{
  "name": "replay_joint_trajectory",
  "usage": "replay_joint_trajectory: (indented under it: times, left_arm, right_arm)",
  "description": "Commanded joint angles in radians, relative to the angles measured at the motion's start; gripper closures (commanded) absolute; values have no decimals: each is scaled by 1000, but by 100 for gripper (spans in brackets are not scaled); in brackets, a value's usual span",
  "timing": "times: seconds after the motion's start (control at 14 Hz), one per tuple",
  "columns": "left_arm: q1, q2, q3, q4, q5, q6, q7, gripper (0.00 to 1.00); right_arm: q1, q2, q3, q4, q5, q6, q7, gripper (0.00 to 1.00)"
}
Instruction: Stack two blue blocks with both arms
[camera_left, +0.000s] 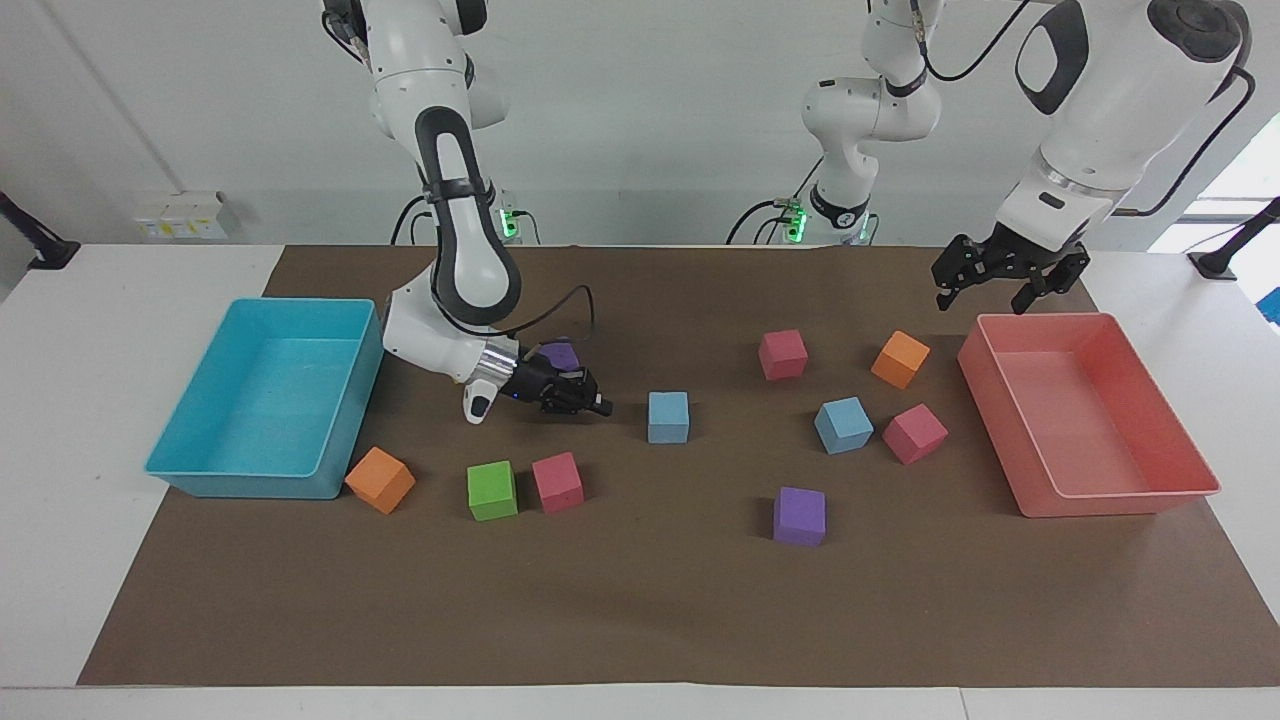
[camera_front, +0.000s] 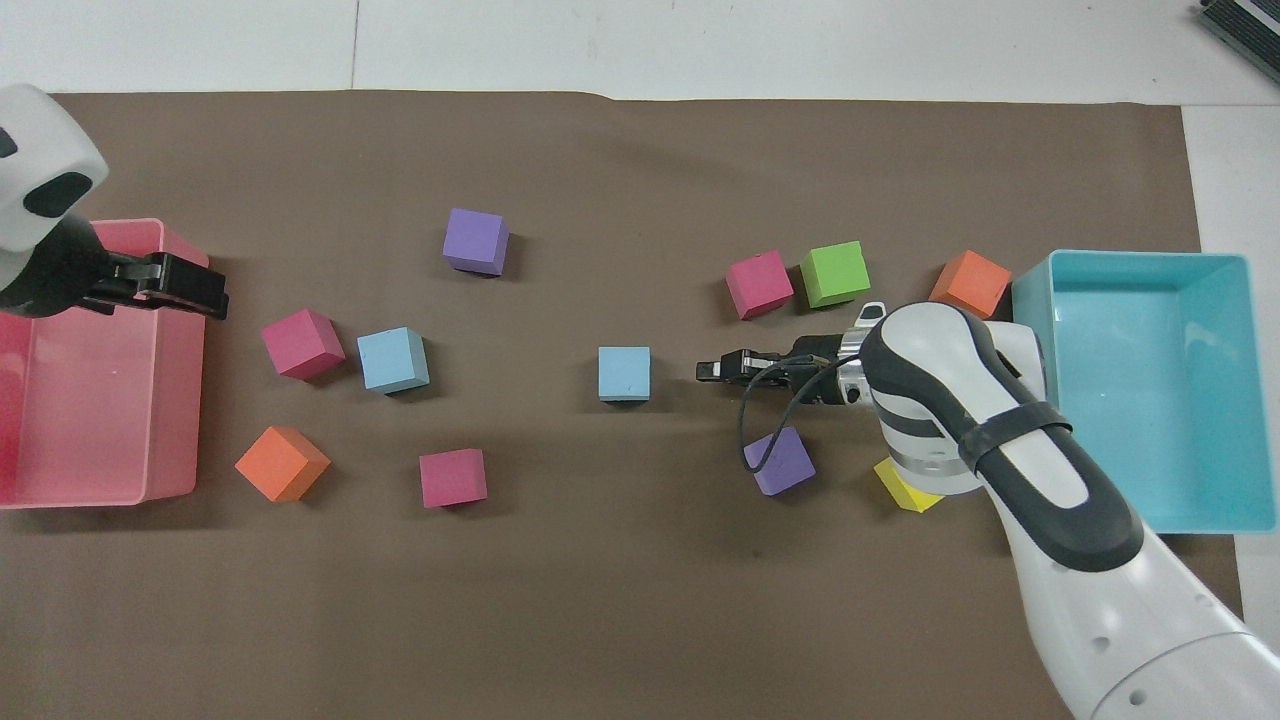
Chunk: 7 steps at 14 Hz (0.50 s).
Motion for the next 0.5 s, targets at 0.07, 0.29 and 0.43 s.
replay_joint_trajectory:
  times: [0.07, 0.29, 0.43]
  left_arm:
    - [11, 9, -6, 25, 3, -24, 6, 0]
    - [-7, 3, -13, 14, -1, -43, 14, 0]
    - [-36, 3, -21, 16, -3, -44, 6, 0]
  right_arm:
    - [-13, 3, 10, -2, 42, -18, -65, 100]
    - [2, 11, 10, -2, 79, -1, -69, 100]
    - [17, 14, 10, 1, 81, 10, -70, 100]
